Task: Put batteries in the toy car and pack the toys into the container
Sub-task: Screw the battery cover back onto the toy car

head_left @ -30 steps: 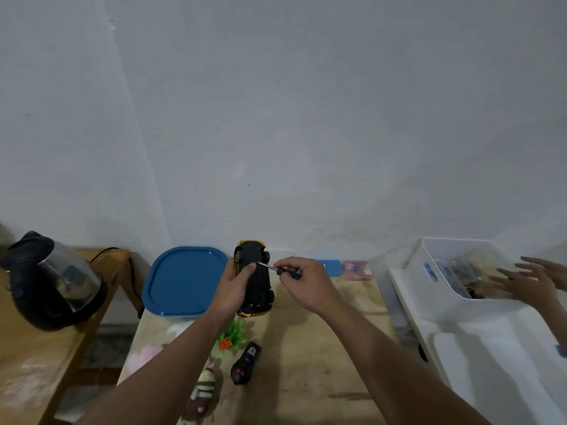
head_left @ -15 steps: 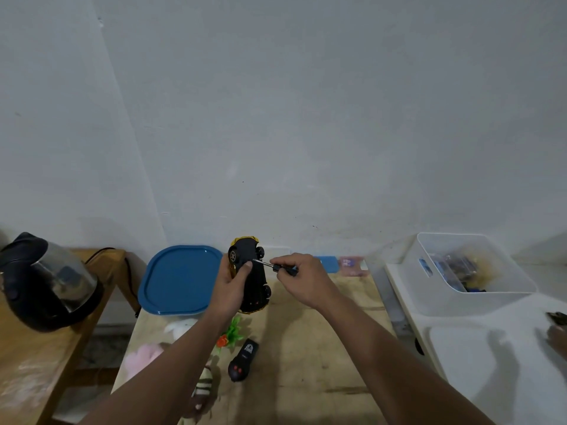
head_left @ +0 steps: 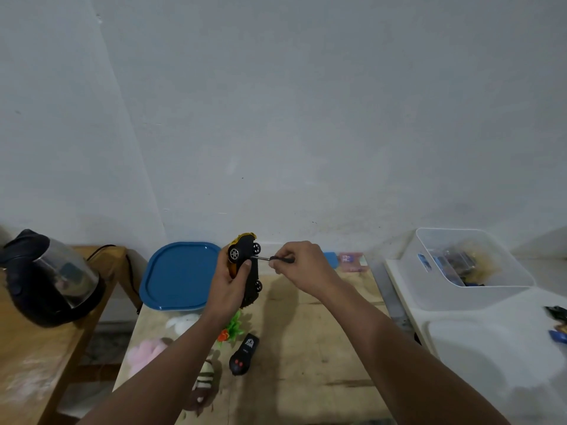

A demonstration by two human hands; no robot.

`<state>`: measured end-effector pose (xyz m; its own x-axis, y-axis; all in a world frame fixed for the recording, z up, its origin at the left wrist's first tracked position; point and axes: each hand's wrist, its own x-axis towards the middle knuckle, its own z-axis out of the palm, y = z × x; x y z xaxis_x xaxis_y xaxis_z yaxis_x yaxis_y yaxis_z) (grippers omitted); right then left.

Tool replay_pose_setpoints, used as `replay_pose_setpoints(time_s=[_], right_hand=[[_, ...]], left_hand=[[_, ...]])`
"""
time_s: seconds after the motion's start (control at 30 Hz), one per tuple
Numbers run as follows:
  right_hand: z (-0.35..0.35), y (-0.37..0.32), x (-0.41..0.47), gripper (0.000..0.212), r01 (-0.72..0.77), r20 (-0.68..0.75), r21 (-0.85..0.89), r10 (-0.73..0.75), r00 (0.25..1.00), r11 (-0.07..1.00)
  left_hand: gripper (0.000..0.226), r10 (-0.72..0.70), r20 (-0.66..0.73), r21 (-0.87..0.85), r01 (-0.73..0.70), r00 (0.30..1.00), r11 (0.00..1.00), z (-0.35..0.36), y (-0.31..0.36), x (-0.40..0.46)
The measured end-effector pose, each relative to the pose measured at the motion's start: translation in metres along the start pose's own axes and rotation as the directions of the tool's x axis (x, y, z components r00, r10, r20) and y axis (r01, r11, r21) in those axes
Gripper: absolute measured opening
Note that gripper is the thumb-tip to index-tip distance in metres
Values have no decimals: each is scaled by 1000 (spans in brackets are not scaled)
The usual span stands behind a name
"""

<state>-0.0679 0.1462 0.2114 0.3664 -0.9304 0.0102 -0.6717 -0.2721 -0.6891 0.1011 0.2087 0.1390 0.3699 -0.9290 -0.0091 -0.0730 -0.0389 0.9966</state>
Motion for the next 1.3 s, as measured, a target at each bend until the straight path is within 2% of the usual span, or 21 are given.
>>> replay_pose_setpoints(time_s=[0.1, 0.2, 0.3, 0.57, 0.73, 0.87, 1.0, 1.1, 1.3], right_hand=[[2, -6, -3, 31, -27, -24, -65, 26, 999, 997], [2, -9, -8, 20, -90, -9, 11, 90, 996, 996], [-1, -9, -10, 17, -117, -1, 58, 117, 993, 991], [1, -7, -20, 16, -26, -16, 46, 27, 1000, 999], [2, -5, -26, 13, 60, -39, 38, -58, 998, 997], [1, -5, -27, 11, 125, -24, 47, -124, 992, 991], [2, -5, -25, 11, 78, -66, 78, -73, 995, 994], [-1, -10, -26, 29, 44, -88, -50, -48, 995, 998], [-2, -15, -25, 20, -31, -11, 34, 32, 999, 999]], left_hand=[[37, 0, 20, -5, 0, 1000, 1000, 0, 1, -2], [40, -11, 42, 3, 11, 999, 1000, 1, 2, -5], [41, -9, 55, 20, 8, 998, 1000, 2, -1, -8], [26, -55, 25, -111, 57, 998, 992, 3, -1, -18], [26, -58, 16, -138, 60, 998, 989, 1, 3, -21], [33, -19, 19, -72, 20, 1000, 997, -1, 1, -23], [41, 31, 24, -27, -30, 999, 999, -3, 3, -27], [41, 50, 36, -27, -49, 998, 998, -4, 6, -30], [41, 24, 32, -10, -24, 999, 1000, -6, 8, -26]])
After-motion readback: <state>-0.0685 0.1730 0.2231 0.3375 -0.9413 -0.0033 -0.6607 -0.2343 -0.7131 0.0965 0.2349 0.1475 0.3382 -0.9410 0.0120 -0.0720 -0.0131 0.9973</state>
